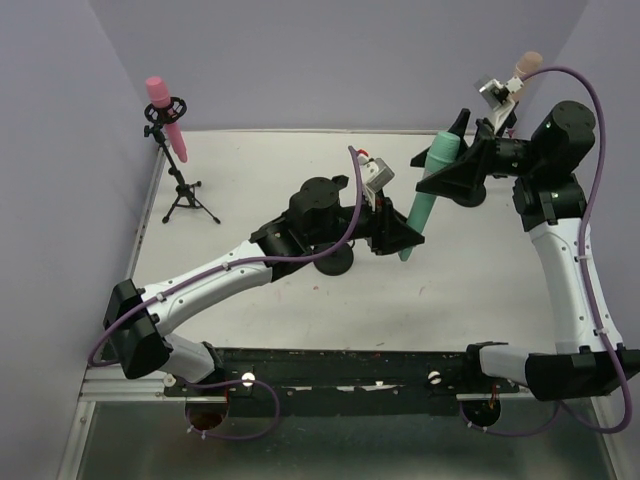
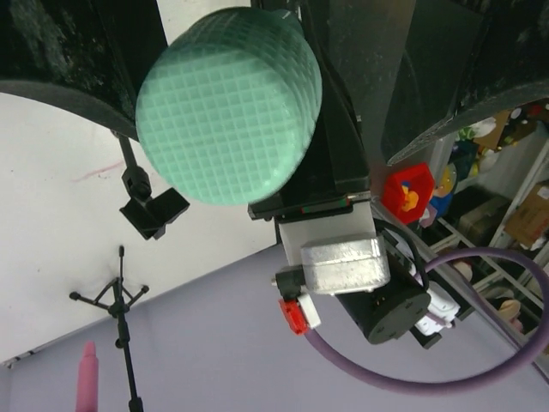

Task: Attach the microphones to the stand

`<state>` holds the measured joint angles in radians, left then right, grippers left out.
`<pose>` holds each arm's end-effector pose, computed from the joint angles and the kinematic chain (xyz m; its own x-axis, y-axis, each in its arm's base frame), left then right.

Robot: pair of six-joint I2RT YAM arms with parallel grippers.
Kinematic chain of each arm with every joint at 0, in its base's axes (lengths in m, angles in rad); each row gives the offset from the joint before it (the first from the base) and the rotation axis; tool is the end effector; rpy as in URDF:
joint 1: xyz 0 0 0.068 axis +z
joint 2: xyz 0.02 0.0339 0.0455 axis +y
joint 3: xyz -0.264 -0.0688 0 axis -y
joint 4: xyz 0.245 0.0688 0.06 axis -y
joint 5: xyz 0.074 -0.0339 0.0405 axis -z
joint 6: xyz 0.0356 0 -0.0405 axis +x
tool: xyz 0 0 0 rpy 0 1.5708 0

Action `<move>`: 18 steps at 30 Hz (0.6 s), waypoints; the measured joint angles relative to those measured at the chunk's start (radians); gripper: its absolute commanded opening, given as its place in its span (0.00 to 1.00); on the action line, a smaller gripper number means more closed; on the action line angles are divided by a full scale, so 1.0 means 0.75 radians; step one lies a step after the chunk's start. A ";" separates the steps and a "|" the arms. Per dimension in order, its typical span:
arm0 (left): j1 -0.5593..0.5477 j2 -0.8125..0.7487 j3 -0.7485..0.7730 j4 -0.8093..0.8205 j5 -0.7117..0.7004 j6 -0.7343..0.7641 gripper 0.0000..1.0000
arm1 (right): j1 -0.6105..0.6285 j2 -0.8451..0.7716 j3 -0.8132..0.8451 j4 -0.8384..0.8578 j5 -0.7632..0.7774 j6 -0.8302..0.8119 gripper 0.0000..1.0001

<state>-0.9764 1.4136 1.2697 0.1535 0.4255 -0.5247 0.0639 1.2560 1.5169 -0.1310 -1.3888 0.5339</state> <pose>0.1761 -0.2867 0.3995 -0.4892 -0.0911 -0.8674 0.8558 0.1415 -0.4975 0.2365 0.0502 0.4961 -0.3899 0.0673 -0.9184 -0.9135 0.0977 0.3949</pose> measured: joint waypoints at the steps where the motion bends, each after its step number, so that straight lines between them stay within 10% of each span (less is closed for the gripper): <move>1: 0.000 0.001 0.000 0.000 0.000 0.000 0.02 | 0.000 -0.013 -0.039 0.038 -0.003 0.026 0.99; 9: 0.000 0.017 0.030 0.030 0.000 -0.033 0.02 | 0.000 -0.048 -0.211 0.211 -0.020 0.171 0.76; 18: 0.000 0.022 0.047 0.051 -0.001 -0.062 0.06 | -0.001 -0.054 -0.226 0.347 -0.025 0.277 0.25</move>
<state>-0.9764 1.4303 1.3048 0.1921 0.4252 -0.5709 0.0635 1.2152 1.3476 0.1291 -1.4075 0.7418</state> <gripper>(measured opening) 0.408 0.475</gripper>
